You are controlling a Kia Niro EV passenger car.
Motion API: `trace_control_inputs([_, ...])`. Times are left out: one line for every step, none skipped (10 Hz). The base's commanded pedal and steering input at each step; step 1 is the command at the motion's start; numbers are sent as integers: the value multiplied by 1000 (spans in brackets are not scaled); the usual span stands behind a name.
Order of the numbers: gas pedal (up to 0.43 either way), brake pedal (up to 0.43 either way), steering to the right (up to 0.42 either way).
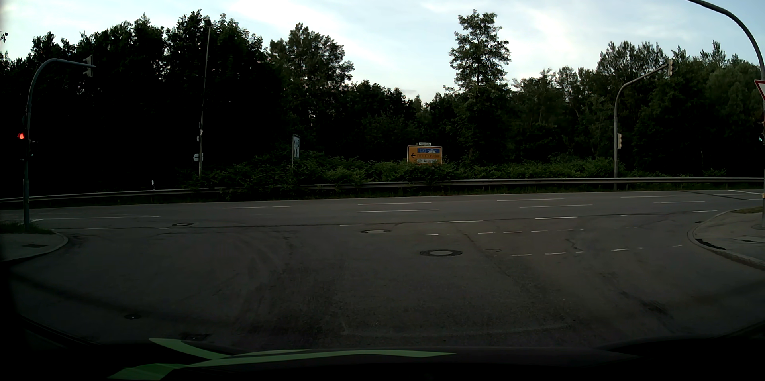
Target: Follow the waypoints while adhering to traffic rules and regulations
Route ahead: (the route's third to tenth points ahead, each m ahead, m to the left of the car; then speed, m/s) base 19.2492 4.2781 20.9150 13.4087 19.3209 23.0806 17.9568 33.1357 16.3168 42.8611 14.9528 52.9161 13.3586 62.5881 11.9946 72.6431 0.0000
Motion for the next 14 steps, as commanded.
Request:
trace_control_inputs([0,323,-18])
trace_control_inputs([0,329,-18])
trace_control_inputs([0,323,-18])
trace_control_inputs([0,323,-18])
trace_control_inputs([0,329,-18])
trace_control_inputs([0,329,-18])
trace_control_inputs([0,323,-18])
trace_control_inputs([0,323,-18])
trace_control_inputs([0,329,-18])
trace_control_inputs([0,323,-18])
trace_control_inputs([0,323,-18])
trace_control_inputs([0,323,-18])
trace_control_inputs([0,323,-18])
trace_control_inputs([0,329,-18])
